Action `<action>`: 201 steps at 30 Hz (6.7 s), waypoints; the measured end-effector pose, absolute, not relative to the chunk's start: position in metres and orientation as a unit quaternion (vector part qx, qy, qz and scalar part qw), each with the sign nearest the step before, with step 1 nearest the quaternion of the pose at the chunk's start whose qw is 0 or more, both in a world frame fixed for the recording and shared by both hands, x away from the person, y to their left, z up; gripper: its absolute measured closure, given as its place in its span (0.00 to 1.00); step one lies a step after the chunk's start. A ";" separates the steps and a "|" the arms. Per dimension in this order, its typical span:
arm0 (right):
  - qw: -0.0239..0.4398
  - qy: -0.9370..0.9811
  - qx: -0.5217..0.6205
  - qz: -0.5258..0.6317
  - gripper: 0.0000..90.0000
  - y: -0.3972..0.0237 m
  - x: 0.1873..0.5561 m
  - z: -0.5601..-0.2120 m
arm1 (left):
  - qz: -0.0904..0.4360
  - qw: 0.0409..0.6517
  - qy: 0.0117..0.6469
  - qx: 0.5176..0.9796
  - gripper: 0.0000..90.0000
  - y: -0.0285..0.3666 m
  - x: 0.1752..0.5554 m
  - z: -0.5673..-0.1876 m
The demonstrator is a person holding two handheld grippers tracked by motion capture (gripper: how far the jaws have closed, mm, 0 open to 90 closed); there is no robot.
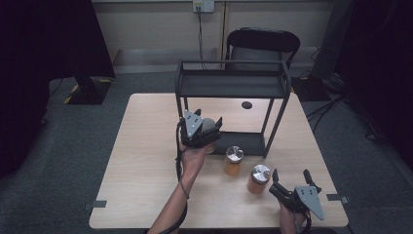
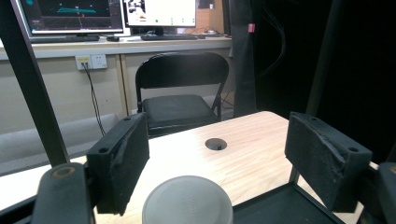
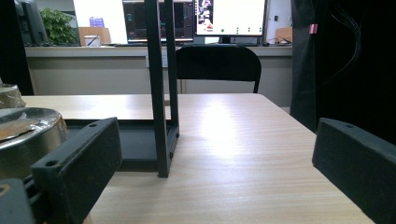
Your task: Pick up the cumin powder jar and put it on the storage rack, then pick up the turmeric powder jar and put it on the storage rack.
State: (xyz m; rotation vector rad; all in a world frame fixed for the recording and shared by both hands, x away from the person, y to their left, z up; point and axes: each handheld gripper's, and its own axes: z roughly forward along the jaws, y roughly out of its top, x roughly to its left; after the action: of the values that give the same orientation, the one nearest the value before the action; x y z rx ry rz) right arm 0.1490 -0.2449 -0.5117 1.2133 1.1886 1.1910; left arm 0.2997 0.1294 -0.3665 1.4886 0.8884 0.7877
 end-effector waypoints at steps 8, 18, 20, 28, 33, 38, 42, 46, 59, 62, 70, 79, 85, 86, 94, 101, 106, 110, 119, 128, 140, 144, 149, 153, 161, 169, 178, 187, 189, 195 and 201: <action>0.507 0.492 0.505 0.496 0.01 -0.246 0.149 -0.512 | 0.336 0.585 0.378 0.634 0.17 0.137 0.294 -0.366; 0.507 0.492 0.506 0.496 0.01 -0.245 0.149 -0.512 | 0.346 0.596 0.371 0.623 0.04 0.151 0.280 -0.370; 0.507 0.491 0.507 0.495 0.01 -0.245 0.149 -0.511 | 0.353 0.595 0.368 0.622 0.03 0.153 0.277 -0.371; 0.508 0.492 0.506 0.494 0.01 -0.244 0.149 -0.511 | 0.352 0.606 0.369 0.610 0.00 0.163 0.265 -0.379; 0.509 0.491 0.505 0.494 0.01 -0.244 0.149 -0.512 | 0.349 0.607 0.370 0.610 0.00 0.169 0.258 -0.384; 0.509 0.491 0.506 0.495 0.01 -0.244 0.149 -0.512 | 0.358 0.603 0.369 0.609 0.00 0.173 0.249 -0.390; 0.508 0.491 0.506 0.495 0.01 -0.245 0.149 -0.512 | 0.361 0.605 0.369 0.606 0.00 0.176 0.242 -0.392; 0.508 0.491 0.506 0.495 0.01 -0.245 0.149 -0.512 | 0.365 0.607 0.366 0.603 0.00 0.178 0.236 -0.395; 0.509 0.491 0.504 0.495 0.00 -0.245 0.149 -0.512 | 0.367 0.622 0.375 0.581 0.00 0.188 0.214 -0.406; 0.510 0.492 0.504 0.495 0.00 -0.244 0.149 -0.512 | 0.367 0.624 0.379 0.576 0.00 0.190 0.211 -0.410; 0.509 0.492 0.502 0.496 0.00 -0.245 0.148 -0.513 | 0.367 0.613 0.393 0.579 0.00 0.192 0.204 -0.423; 0.510 0.493 0.502 0.495 0.00 -0.245 0.148 -0.513 | 0.371 0.618 0.384 0.576 0.00 0.202 0.197 -0.439; 0.510 0.492 0.502 0.495 0.00 -0.245 0.148 -0.513 | 0.372 0.614 0.387 0.579 0.00 0.203 0.190 -0.449; 0.510 0.492 0.502 0.495 0.01 -0.245 0.148 -0.513 | 0.373 0.613 0.389 0.578 0.00 0.202 0.190 -0.451; 0.511 0.492 0.502 0.495 0.00 -0.244 0.148 -0.513 | 0.380 0.609 0.396 0.574 0.00 0.201 0.184 -0.468; 0.511 0.492 0.502 0.494 0.00 -0.244 0.148 -0.513 | 0.377 0.601 0.399 0.581 0.00 0.198 0.182 -0.484; 0.511 0.492 0.502 0.495 0.00 -0.244 0.148 -0.513 | 0.372 0.594 0.408 0.585 0.00 0.196 0.182 -0.494; 0.511 0.491 0.502 0.495 0.00 -0.244 0.148 -0.513 | 0.374 0.586 0.413 0.588 0.00 0.196 0.182 -0.499; 0.511 0.492 0.502 0.494 0.00 -0.244 0.148 -0.513 | 0.389 0.573 0.413 0.591 0.00 0.191 0.180 -0.505; 0.511 0.491 0.503 0.495 0.00 -0.244 0.148 -0.513 | 0.390 0.581 0.418 0.580 0.00 0.191 0.179 -0.509; 0.485 0.500 0.516 0.499 0.00 -0.252 0.152 -0.505 | 0.396 0.579 0.413 0.581 0.00 0.190 0.177 -0.510; 0.484 0.501 0.517 0.498 0.00 -0.253 0.152 -0.503 | 0.397 0.578 0.412 0.582 0.00 0.190 0.178 -0.509; 0.482 0.501 0.516 0.501 0.00 -0.253 0.153 -0.499 | 0.397 0.579 0.412 0.581 0.00 0.189 0.177 -0.510; 0.487 0.499 0.507 0.507 0.00 -0.254 0.151 -0.496 | 0.397 0.578 0.413 0.581 0.00 0.189 0.177 -0.509; 0.490 0.497 0.506 0.507 0.00 -0.251 0.150 -0.486 | 0.397 0.578 0.415 0.580 0.00 0.189 0.177 -0.509; 0.483 0.484 0.503 0.528 0.00 -0.256 0.148 -0.480 | 0.397 0.579 0.415 0.579 0.00 0.189 0.177 -0.510; 0.474 0.495 0.499 0.530 0.00 -0.256 0.147 -0.464 | 0.397 0.579 0.416 0.578 0.00 0.189 0.177 -0.510; 0.470 0.517 0.479 0.531 0.00 -0.252 0.146 -0.451 | 0.397 0.580 0.416 0.577 0.00 0.189 0.177 -0.510; 0.466 0.524 0.474 0.533 0.00 -0.252 0.147 -0.450 | 0.397 0.580 0.416 0.577 0.00 0.189 0.177 -0.510; 0.454 0.546 0.460 0.533 0.00 -0.249 0.151 -0.444 | 0.397 0.580 0.416 0.577 0.00 0.189 0.177 -0.510; 0.443 0.560 0.448 0.538 0.00 -0.244 0.154 -0.437 | 0.396 0.581 0.417 0.575 0.00 0.189 0.177 -0.511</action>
State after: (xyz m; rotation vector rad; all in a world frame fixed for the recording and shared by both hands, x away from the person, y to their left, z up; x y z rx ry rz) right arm 0.1539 -0.2436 -0.4370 1.1111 1.3881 1.3344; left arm 0.1770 0.1894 -0.5105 1.3443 0.9746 0.9258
